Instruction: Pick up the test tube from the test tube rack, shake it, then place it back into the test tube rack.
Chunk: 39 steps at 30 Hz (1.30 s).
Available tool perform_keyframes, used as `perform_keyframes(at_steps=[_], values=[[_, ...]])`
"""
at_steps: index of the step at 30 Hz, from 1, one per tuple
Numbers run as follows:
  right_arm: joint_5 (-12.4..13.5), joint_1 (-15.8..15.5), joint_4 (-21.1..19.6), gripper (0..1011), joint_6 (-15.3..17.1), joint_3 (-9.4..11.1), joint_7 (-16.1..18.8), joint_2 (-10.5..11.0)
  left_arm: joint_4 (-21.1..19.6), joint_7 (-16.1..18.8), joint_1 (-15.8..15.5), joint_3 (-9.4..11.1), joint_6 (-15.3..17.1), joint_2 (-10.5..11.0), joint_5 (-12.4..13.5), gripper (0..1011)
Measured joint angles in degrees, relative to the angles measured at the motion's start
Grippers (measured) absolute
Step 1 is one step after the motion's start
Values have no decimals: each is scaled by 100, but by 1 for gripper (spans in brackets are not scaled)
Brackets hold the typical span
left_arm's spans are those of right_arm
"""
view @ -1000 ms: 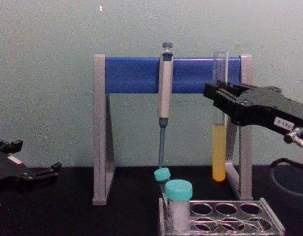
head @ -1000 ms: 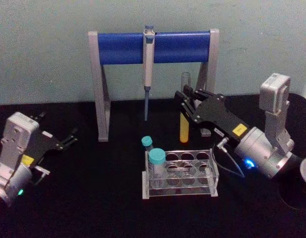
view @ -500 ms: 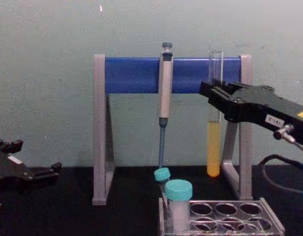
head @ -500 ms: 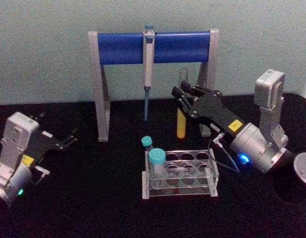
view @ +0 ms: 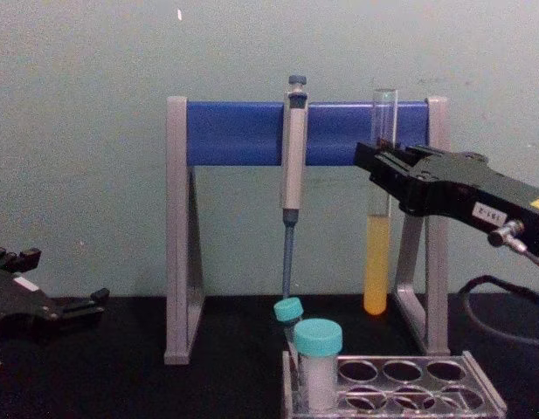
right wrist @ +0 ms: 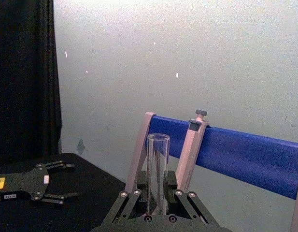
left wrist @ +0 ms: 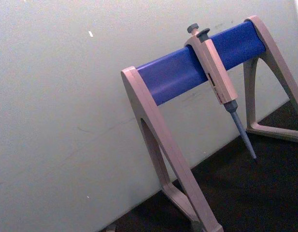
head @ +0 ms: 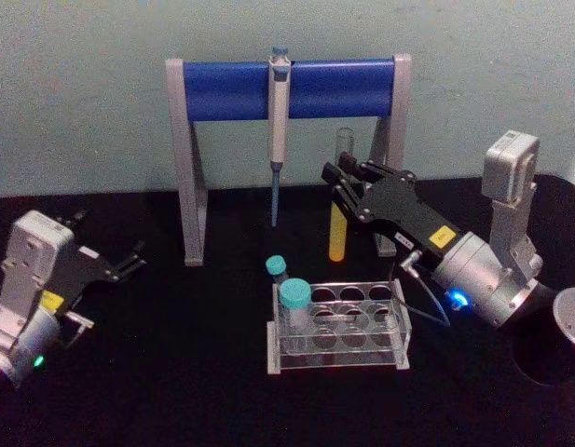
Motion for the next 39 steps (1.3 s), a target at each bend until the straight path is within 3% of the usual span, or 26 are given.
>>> perform_keyframes(at_steps=[18, 29, 34, 39], values=[[-16, -135, -150, 232, 19, 95, -147, 91, 0, 0, 0, 0, 0, 0, 0, 1001], [-138, -652, -758, 233, 177, 390, -410, 399, 0, 0, 0, 0, 0, 0, 0, 1001], [-107, -834, -984, 233, 309, 401, -333, 506, 0, 0, 0, 0, 0, 0, 0, 1001], [122, -789, -969, 233, 386, 266, -45, 486, 0, 0, 0, 0, 0, 0, 0, 1001]])
